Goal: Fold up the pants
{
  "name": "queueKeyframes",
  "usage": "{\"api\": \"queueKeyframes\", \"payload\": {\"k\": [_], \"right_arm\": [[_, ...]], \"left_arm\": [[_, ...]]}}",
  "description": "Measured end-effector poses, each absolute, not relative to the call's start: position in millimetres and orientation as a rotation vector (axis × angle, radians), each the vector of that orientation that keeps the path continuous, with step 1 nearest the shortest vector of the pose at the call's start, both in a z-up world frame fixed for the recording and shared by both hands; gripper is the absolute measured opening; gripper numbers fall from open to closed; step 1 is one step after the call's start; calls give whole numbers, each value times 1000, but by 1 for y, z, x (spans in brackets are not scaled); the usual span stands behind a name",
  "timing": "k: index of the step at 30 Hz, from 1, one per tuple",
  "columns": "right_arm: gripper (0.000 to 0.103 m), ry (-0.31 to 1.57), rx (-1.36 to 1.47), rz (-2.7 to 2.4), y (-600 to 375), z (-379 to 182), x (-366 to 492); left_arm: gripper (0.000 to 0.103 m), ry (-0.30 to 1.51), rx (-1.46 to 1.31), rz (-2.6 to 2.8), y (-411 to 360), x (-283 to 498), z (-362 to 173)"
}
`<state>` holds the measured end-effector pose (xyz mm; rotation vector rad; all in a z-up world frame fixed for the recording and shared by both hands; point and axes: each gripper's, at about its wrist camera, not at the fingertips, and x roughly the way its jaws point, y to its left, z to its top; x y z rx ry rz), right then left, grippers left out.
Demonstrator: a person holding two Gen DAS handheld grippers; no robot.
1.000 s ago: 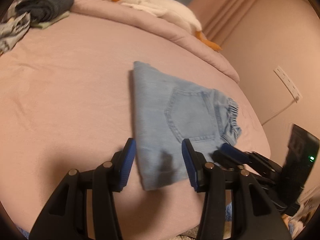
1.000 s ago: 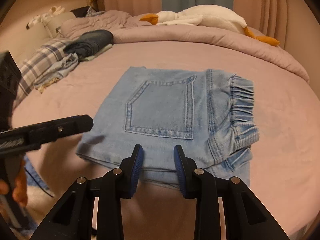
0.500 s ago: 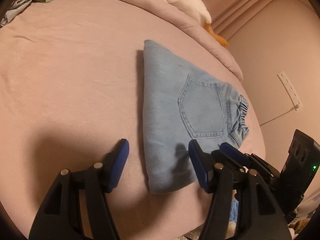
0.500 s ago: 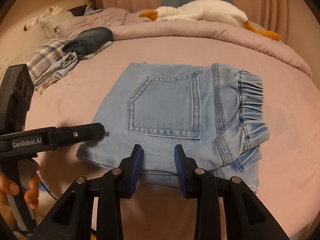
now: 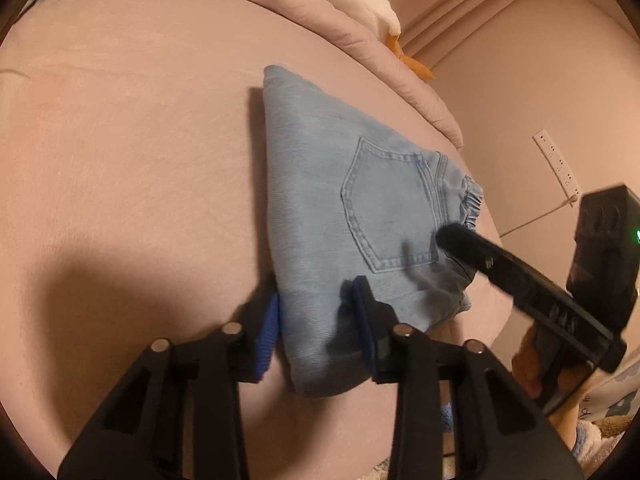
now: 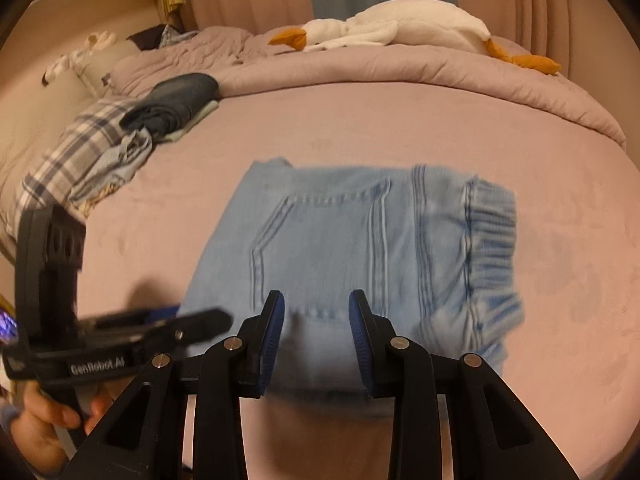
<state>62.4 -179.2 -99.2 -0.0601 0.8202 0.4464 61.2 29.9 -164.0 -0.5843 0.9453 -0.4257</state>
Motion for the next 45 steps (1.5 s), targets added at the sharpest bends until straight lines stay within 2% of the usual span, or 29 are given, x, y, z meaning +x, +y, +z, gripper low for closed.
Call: {"api": "queueKeyframes", "payload": {"k": [9,14,15,16,17,19,20,22,29,31,32,35,37,40,44,45], "right_arm": [[33,868,-14,550,-160,-103,83],[33,903,-125,611,-140,-120,61],[33,911,-135,615,-139,-123,59],[33,903,-150,621,-137,-124,54],[33,884,-172,632,-134,-124,46],[33,834,-217,668,-127,-119,35],[35,813,-233,683,-124,-117,32],[60,768,-284,697,-114,-114,24],[61,720,-438,732,-87,-123,9],[61,727,-503,720,-81,-133,6],[61,724,-534,710,-79,-137,6],[55,655,-606,704,-76,-147,-2],[40,638,-595,726,-80,-146,-6],[31,638,-597,747,-85,-143,-8],[30,677,-536,773,-92,-143,-1],[31,688,-510,774,-93,-142,1]], "left_arm": [[28,959,-622,-490,41,61,-166],[27,932,-761,-444,75,76,-162],[28,918,-755,-432,79,82,-158],[35,903,-753,-434,82,89,-153],[37,882,-767,-454,85,101,-148],[39,880,-776,-466,85,121,-144],[39,891,-775,-480,82,136,-144],[39,924,-771,-482,78,157,-148],[37,1016,-791,-514,78,200,-168],[26,1042,-788,-529,78,208,-171],[26,1053,-778,-525,78,210,-171],[24,1054,-731,-522,74,213,-165],[23,1050,-687,-516,70,215,-162],[23,1042,-657,-489,69,221,-162],[24,1022,-641,-463,65,221,-162],[27,1008,-629,-449,64,220,-158]]}}
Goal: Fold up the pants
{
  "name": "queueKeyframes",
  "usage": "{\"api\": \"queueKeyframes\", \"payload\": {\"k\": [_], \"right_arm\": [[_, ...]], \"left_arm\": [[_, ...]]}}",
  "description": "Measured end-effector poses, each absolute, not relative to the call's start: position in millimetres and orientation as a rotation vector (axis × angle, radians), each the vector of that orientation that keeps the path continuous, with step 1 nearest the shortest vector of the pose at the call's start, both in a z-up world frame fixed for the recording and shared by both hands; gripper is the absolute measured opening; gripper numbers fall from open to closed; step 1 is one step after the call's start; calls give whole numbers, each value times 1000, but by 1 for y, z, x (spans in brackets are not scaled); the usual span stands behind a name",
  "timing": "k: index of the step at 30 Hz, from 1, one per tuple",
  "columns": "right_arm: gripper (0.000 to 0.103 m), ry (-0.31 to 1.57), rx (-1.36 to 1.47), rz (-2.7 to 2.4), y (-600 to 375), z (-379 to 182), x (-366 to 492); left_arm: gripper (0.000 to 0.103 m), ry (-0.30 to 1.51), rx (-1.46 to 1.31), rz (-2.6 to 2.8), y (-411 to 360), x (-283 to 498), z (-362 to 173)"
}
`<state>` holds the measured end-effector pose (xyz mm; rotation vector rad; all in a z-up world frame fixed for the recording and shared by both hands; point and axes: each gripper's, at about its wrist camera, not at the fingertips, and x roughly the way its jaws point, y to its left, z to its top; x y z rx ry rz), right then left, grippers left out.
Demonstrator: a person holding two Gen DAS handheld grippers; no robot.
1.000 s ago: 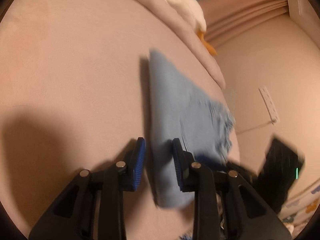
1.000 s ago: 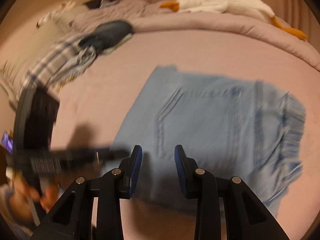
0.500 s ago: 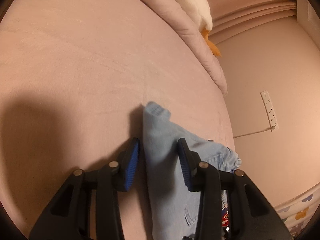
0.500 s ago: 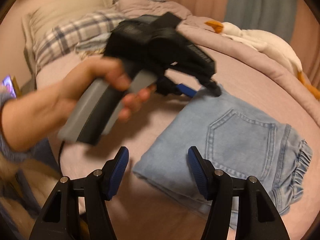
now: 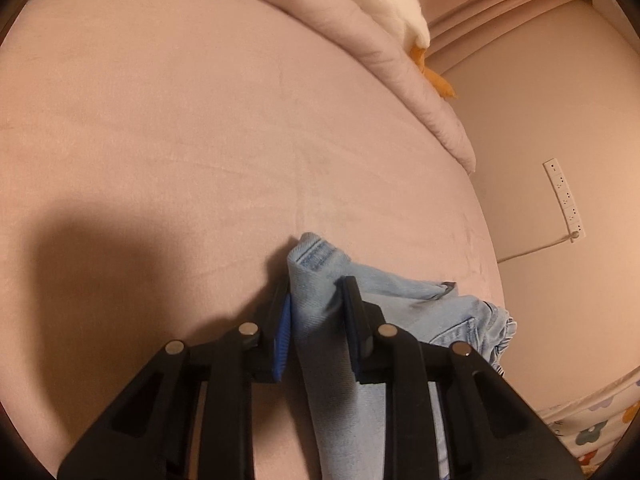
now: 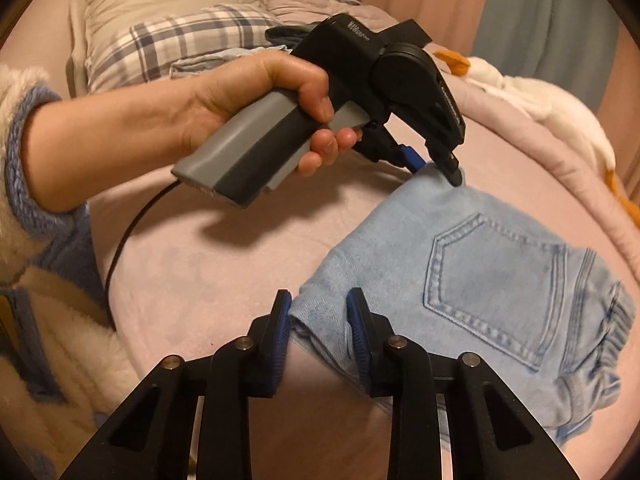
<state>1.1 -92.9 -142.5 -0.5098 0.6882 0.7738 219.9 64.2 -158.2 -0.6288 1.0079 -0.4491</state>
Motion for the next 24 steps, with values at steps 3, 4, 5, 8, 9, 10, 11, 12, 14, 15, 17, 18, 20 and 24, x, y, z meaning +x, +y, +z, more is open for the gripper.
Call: {"api": "queueKeyframes", "payload": {"k": [3,4,5,8,9,10,11,12,14,15,17,18,20,24], "right_arm": [[31,699,-460,772,-98,-138,4],[31,704,-430,772,-101,-135,3],[31,708,-390,780,-106,-130,3],[31,687,-248,795,-127,-113,6],[31,669,-211,778,-136,-106,8],[31,650,-179,746,-146,-99,12],[31,639,-164,712,-153,-95,16],[31,632,-154,645,-163,-91,22],[31,636,-152,548,-176,-89,30],[31,642,-152,500,-182,-89,34],[31,665,-131,427,-193,-89,42],[31,680,-117,399,-200,-91,45],[31,713,-105,339,-211,-96,51],[31,804,-106,305,-216,-114,59]], "left_arm": [[27,934,-536,-376,63,206,-134],[28,901,-492,-364,62,198,-125],[31,875,-445,-355,60,189,-116],[34,839,-322,-351,45,163,-98],[34,838,-295,-352,40,156,-95],[34,843,-270,-359,33,147,-93],[35,847,-255,-366,28,142,-93],[36,855,-239,-371,22,137,-94],[38,880,-206,-375,11,130,-100],[38,894,-196,-376,7,128,-102],[38,919,-179,-372,0,124,-107],[38,930,-173,-372,-1,121,-110],[41,952,-163,-366,-4,117,-115],[45,998,-124,-350,-15,118,-128]]}}
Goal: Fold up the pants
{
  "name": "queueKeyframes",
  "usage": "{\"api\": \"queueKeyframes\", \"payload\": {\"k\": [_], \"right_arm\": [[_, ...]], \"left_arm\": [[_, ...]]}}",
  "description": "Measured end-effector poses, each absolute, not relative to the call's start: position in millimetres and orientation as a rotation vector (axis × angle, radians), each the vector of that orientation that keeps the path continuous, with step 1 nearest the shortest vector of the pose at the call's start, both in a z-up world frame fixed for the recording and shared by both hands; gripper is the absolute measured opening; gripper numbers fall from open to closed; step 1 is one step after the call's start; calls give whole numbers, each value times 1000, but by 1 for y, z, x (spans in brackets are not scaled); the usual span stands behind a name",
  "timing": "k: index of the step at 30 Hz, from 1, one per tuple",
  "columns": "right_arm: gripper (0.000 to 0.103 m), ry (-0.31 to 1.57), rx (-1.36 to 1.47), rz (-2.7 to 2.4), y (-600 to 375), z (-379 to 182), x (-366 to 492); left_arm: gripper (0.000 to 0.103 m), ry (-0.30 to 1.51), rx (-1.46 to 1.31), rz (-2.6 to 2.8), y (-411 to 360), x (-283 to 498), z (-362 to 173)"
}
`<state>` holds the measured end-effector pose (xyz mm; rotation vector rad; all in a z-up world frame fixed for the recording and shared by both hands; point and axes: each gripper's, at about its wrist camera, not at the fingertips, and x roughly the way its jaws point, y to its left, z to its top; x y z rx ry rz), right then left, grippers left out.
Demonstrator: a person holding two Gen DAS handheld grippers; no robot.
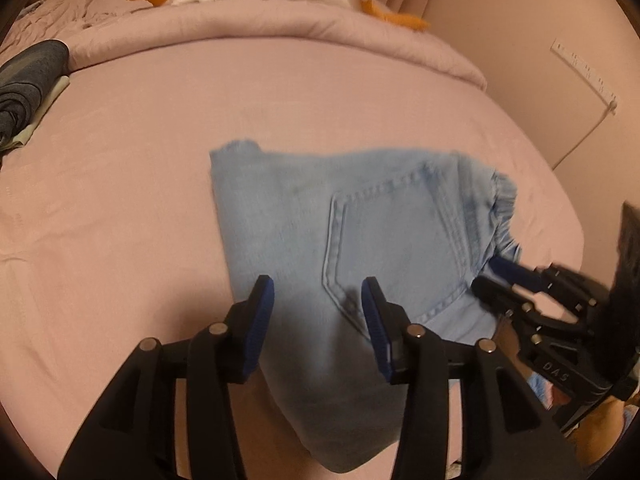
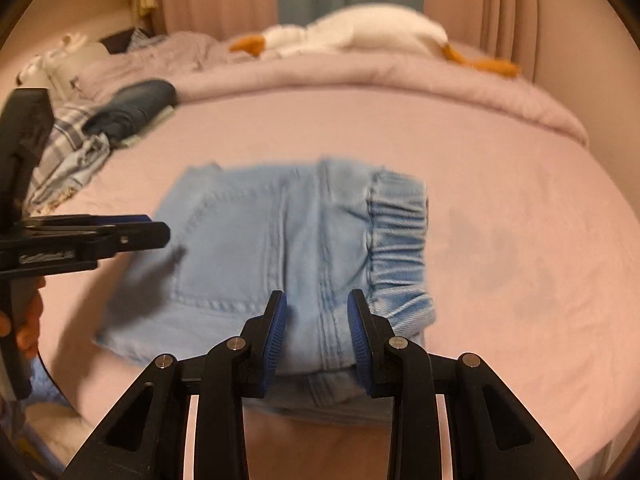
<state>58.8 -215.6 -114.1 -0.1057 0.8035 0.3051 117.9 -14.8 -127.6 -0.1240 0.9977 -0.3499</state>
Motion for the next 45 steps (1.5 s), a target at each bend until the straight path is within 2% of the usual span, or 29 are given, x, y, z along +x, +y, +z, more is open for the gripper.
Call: {"api": "queueKeyframes", "payload": {"k": [6,9,15,32,35,36,39,43,45], "right_arm": [[32,819,-112,327,-218,-114,56],[32,783,-61,344,-228,-102,49],[32,803,-123,363,-228,-121,42],[33,807,-105,391,-232,-115,37],[34,801,-63,412,-239,-110,35],[37,799,-43,419,-244,-109,35],[57,794,16,423,-256,-107,32],[63,791,124,429,-279,-106,33],[73,818,225,434,-296,-112,39]], "left_arm": [[45,983,-127,-354,-15,104,-126],[49,973,-111,-361,-17,90,-128],[51,917,37,-334,-36,70,-142],[51,946,-88,-335,-18,61,-135],[56,957,-144,-323,-7,58,-134],[58,964,-172,-324,-3,58,-134],[61,987,-290,-350,14,59,-141],[62,1035,-486,-392,33,65,-154],[62,1037,-571,-432,38,69,-155]]}}
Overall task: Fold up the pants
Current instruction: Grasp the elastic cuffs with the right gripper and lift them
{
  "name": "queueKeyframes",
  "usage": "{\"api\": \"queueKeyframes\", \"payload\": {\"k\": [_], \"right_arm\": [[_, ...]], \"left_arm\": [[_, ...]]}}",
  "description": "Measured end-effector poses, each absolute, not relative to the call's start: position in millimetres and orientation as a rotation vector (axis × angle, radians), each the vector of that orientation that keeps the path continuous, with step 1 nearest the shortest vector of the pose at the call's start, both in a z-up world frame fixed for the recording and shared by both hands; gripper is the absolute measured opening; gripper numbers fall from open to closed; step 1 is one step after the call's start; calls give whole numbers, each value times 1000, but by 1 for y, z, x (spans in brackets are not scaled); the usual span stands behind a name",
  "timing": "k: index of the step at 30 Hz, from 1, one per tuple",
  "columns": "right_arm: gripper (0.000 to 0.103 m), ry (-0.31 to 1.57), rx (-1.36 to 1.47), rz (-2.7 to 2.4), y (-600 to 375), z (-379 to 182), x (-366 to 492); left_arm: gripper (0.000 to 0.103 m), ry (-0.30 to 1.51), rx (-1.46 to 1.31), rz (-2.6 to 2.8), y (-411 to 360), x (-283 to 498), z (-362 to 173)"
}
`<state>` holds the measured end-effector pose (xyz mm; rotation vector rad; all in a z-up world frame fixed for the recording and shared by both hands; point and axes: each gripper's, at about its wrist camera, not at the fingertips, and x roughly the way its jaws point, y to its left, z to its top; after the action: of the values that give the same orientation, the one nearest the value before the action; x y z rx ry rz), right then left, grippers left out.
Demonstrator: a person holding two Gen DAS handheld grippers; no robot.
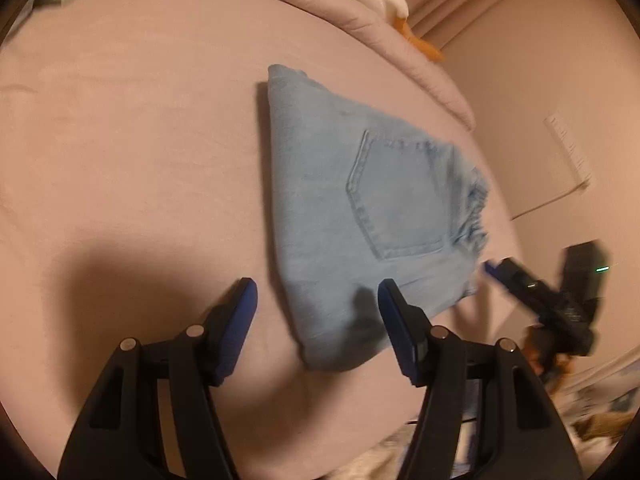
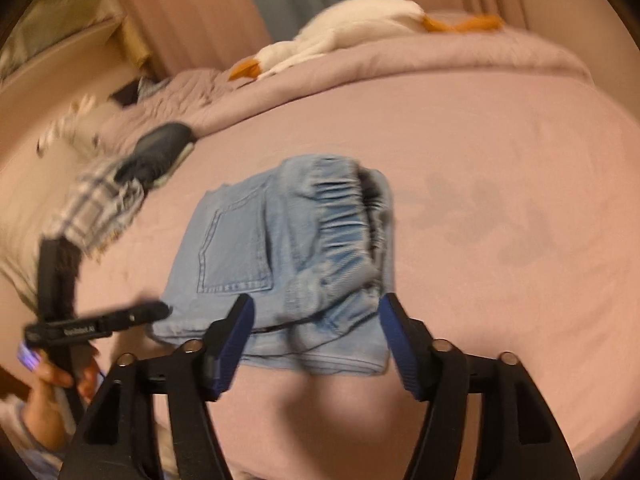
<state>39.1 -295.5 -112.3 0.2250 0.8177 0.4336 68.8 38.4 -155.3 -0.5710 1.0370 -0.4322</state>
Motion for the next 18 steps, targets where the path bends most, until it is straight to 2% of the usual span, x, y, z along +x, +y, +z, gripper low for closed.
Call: {"api": "queueKeyframes", "payload": {"k": [4,8,10,15,18], "right_arm": [[76,897,452,474,-319,-133,57],[80,987,652,511,-330,-161,80],[84,982,689,535,-328,-161,84],[86,1010,651,546,-308,-158,96],[94,1008,621,554,-298,-155,100]], "left_arm": [[62,1063,-751,-500,42,77,-163],[62,1074,-785,-514,36,87,-163],[62,1079,-778,-511,33,89,-162],[62,1073,-784,-511,32,100,-162],[63,1075,-787,-514,31,107,-163]]}}
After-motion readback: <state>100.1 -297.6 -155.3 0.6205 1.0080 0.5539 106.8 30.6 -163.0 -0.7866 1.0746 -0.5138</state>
